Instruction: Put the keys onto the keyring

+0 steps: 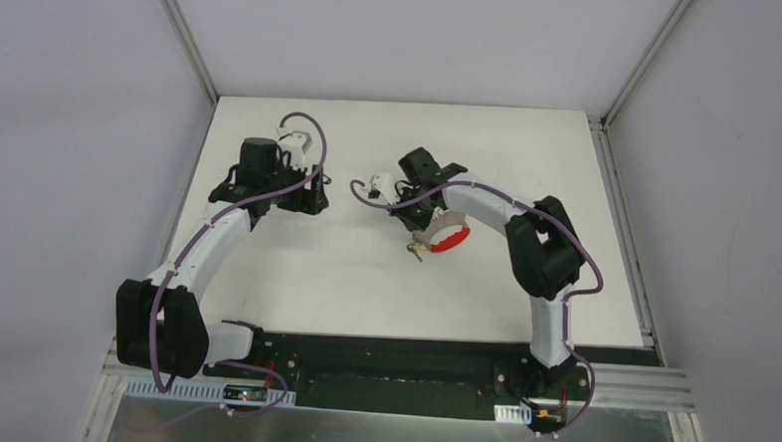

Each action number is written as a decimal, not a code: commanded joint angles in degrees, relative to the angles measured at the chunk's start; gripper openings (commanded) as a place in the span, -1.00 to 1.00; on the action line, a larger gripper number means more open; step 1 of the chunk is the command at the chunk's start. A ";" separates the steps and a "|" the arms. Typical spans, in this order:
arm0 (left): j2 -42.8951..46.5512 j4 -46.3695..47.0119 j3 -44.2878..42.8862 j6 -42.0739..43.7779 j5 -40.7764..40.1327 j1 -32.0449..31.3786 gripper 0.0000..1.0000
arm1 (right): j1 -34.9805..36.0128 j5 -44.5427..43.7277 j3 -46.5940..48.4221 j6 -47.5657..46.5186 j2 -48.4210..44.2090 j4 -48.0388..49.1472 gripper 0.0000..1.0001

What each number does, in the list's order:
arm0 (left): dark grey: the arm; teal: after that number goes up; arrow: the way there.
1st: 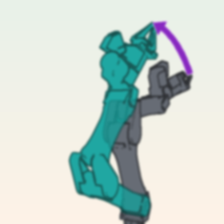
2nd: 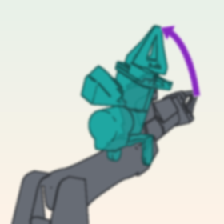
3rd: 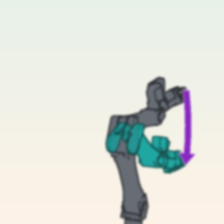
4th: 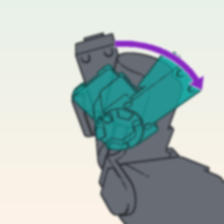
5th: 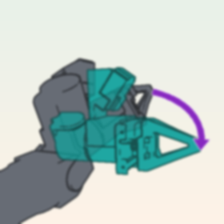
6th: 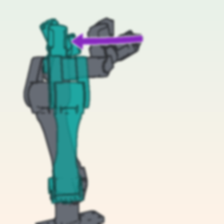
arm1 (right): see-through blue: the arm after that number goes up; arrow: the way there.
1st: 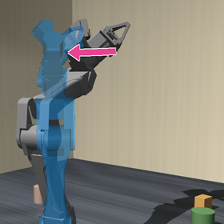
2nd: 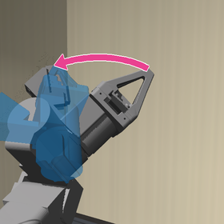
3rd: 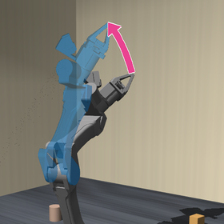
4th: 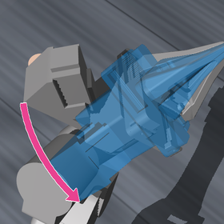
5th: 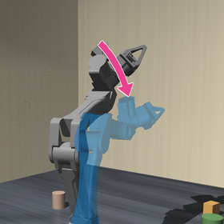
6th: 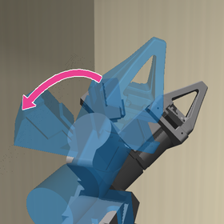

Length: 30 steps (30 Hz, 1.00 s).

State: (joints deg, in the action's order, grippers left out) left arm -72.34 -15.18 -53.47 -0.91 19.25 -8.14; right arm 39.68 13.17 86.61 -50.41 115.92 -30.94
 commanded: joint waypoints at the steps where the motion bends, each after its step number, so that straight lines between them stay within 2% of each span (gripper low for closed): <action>1: 0.06 1.85 -0.32 -0.77 1.28 0.67 0.49 | -1.30 4.50 2.44 1.56 -2.86 -2.18 -1.00; 6: 0.24 2.83 -0.01 -0.55 5.10 0.67 0.49 | -3.95 14.16 3.47 4.94 -6.39 -3.80 -1.00; 10: 0.70 3.87 -0.31 1.49 13.18 0.35 0.48 | -6.59 22.98 4.40 8.11 -9.76 -5.43 -1.00; 15: 1.03 -0.07 -3.66 10.38 18.46 -4.25 0.55 | -9.88 33.00 5.35 10.84 -14.23 -6.49 -1.00; 18: -0.03 -2.91 -7.65 11.97 20.36 -6.98 0.55 | -11.04 37.72 5.43 11.63 -16.85 -6.95 -1.00; 25: -2.50 -5.24 -18.48 10.01 26.48 -12.02 0.33 | -11.22 45.10 4.56 12.25 -22.31 -7.53 -1.00; 30: -5.04 -6.56 -22.88 8.57 31.89 -14.13 0.14 | -11.22 49.21 4.08 13.24 -25.03 -7.50 -1.00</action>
State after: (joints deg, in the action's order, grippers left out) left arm -75.53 -20.12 -72.82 8.21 44.27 -20.91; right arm 28.38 54.85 89.80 -38.26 95.07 -37.87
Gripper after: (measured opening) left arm 0.606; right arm 0.008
